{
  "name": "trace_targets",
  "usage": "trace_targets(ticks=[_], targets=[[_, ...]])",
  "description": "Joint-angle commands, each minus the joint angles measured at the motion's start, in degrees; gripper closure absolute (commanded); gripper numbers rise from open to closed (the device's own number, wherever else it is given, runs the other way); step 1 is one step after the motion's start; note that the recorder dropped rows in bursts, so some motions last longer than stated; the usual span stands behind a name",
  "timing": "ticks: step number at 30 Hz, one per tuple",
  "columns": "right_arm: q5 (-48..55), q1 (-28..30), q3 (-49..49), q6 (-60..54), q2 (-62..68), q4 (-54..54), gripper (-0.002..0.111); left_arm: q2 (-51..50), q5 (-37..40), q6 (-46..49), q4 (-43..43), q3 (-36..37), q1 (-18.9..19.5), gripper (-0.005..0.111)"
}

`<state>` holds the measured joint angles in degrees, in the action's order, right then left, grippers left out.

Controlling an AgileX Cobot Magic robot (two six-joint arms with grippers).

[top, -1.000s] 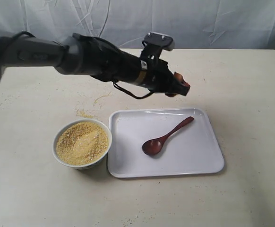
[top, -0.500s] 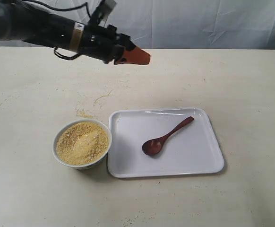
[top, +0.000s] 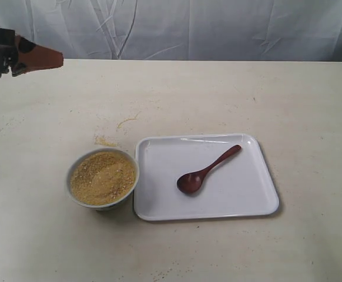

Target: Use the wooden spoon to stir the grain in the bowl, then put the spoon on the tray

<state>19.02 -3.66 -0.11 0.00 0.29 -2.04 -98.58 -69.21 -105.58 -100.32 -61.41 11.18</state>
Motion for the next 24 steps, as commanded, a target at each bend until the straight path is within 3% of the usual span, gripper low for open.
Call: trace_targets(ticks=[1,4,6,9,11,14,17,19,21,23,24], targets=[[-0.53,0.21,0.11,0.00,-0.29,0.13,0.107,12.68,3.05,13.24,0.37,6.83,-1.61,0.107],[-0.53,0.21,0.11,0.00,-0.29,0.13,0.107,23.44,21.24,14.32,0.37,11.27,-4.64,0.107],[-0.53,0.21,0.11,0.00,-0.29,0.13,0.107,28.48,37.95,14.32,0.37,13.83,-5.41,0.107],[-0.53,0.21,0.11,0.00,-0.29,0.00,0.107,31.29,61.20,13.52,0.37,18.66,-5.50,0.107],[-0.42,0.21,0.11,0.00,-0.29,-0.01,0.107,30.74,69.88,8.10,0.37,22.75,-5.50,0.107],[-0.42,0.21,0.11,0.00,-0.29,-0.01,0.107,28.08,71.34,8.10,3.40,27.17,-5.50,0.107],[-0.42,0.21,0.11,0.00,-0.29,-0.01,0.107,27.94,54.66,8.00,2.15,25.99,-6.00,0.107],[-0.42,0.21,0.11,0.00,-0.29,-0.01,0.107,31.71,53.32,3.55,0.37,25.02,-9.13,0.107],[-0.42,0.21,0.11,0.00,-0.29,-0.01,0.107,38.59,62.20,5.63,0.37,25.02,-12.99,0.107],[-0.42,0.21,0.11,0.00,-0.29,-0.01,0.107,45.26,80.28,14.70,0.37,24.56,-16.02,0.107],[-0.58,0.21,0.11,0.00,-0.29,0.06,0.107,48.35,93.95,25.58,0.37,24.41,-16.68,0.107]])
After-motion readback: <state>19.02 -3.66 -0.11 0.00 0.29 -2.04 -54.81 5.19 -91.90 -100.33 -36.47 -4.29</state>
